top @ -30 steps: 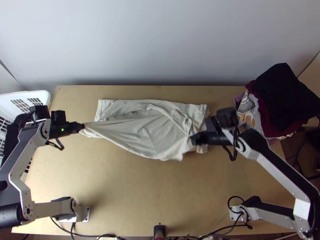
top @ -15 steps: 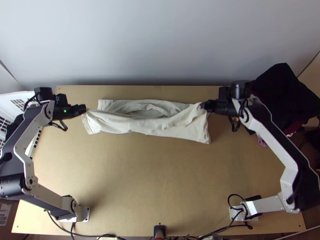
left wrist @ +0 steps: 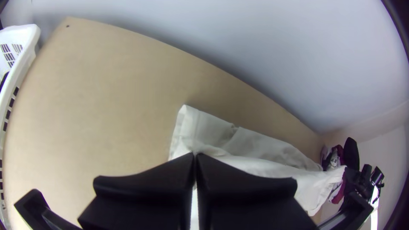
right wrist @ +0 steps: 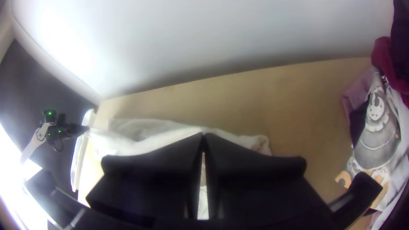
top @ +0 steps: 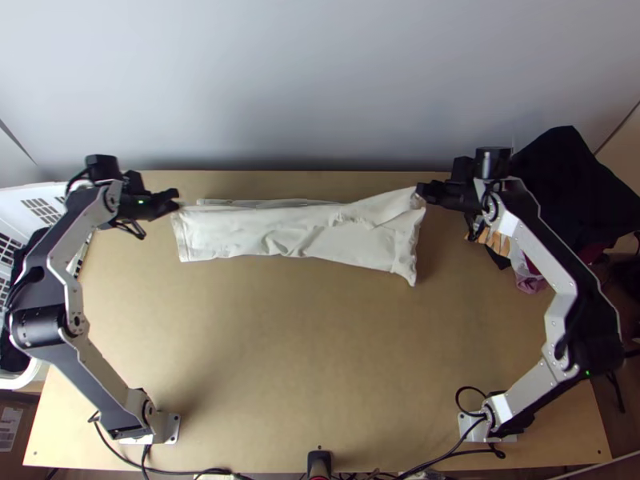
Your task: Fold the t-shirt
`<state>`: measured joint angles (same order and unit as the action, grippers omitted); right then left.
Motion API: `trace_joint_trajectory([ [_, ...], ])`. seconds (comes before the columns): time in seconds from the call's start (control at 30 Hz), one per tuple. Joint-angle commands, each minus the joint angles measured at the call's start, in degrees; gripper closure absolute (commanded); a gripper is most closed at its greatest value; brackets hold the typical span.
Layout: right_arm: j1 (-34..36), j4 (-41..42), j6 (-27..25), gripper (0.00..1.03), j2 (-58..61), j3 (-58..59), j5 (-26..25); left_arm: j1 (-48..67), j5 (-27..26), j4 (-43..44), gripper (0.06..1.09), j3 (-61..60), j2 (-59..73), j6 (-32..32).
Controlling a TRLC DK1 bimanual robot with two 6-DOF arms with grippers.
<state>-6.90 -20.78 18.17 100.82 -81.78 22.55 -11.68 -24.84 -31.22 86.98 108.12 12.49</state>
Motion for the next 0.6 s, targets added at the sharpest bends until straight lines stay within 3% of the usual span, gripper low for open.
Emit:
trace_joint_trajectory([
  [0.0, -1.81, 4.43, -0.24, 1.00, 9.14, -1.28, -0.05, 5.53, 1.20, -0.33, 1.03, 1.88, 4.82, 2.01],
  [0.27, -2.07, 5.31, -1.65, 1.00, 17.13, -6.99, 0.04, 7.11, 2.60, -1.03, 1.03, 5.04, 8.43, 2.80],
  [0.4, -1.63, 5.31, -6.31, 1.00, 17.49, -4.62, -0.05, 6.23, 2.60, -3.14, 0.98, 6.01, 8.43, 1.75],
  [0.47, -1.28, 6.19, -8.68, 1.00, 16.61, -1.98, -0.05, 5.44, 2.60, -4.55, 0.83, 6.18, 8.25, 0.69],
  [0.53, -0.57, 6.54, -11.05, 0.99, 15.38, 0.48, -0.05, 4.56, 2.60, -5.78, 0.56, 6.18, 8.08, -0.19],
  [0.57, -0.05, 6.54, -12.02, 0.92, 14.32, 1.71, -0.05, 4.21, 2.52, -6.83, 0.40, 6.27, 7.99, -0.80],
])
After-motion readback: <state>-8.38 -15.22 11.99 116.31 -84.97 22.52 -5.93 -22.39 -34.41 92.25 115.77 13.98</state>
